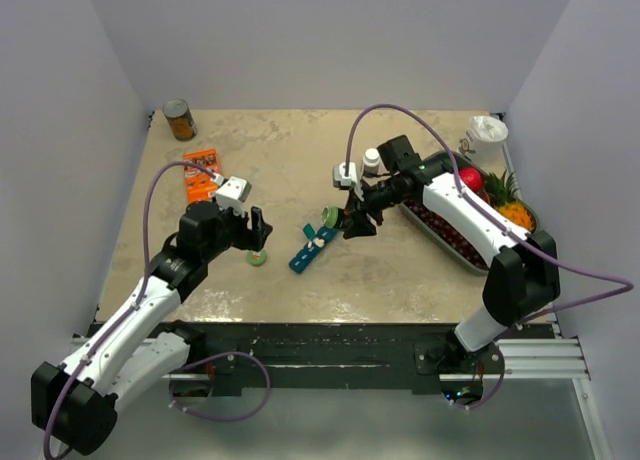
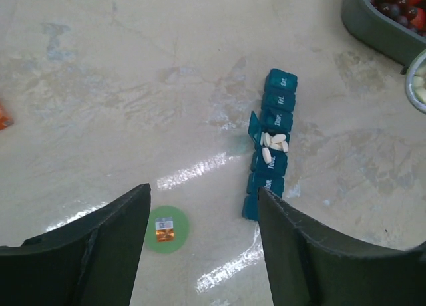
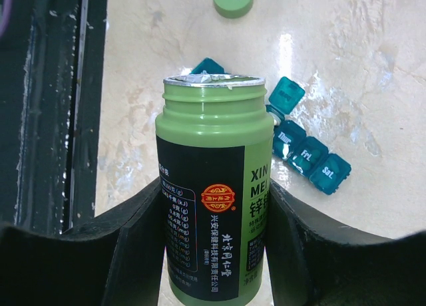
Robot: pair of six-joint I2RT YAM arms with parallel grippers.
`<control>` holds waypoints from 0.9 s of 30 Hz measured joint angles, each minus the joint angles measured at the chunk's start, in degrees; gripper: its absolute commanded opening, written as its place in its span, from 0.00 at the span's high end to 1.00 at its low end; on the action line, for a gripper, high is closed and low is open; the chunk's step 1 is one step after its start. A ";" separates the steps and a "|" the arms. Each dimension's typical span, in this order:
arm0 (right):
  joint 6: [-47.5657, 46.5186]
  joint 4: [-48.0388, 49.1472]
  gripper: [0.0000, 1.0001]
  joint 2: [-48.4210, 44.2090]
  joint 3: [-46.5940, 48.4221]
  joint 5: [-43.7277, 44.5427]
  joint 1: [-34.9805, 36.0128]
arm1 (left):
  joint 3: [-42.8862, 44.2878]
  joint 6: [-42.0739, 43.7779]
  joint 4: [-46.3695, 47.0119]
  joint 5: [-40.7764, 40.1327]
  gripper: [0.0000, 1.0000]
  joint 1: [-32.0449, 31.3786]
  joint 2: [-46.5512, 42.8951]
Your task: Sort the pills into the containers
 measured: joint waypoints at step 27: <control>2.51 10.62 0.98 -6.88 -10.69 -8.50 -3.69 | 2.69 -13.07 -0.31 12.98 0.78 -0.94 24.39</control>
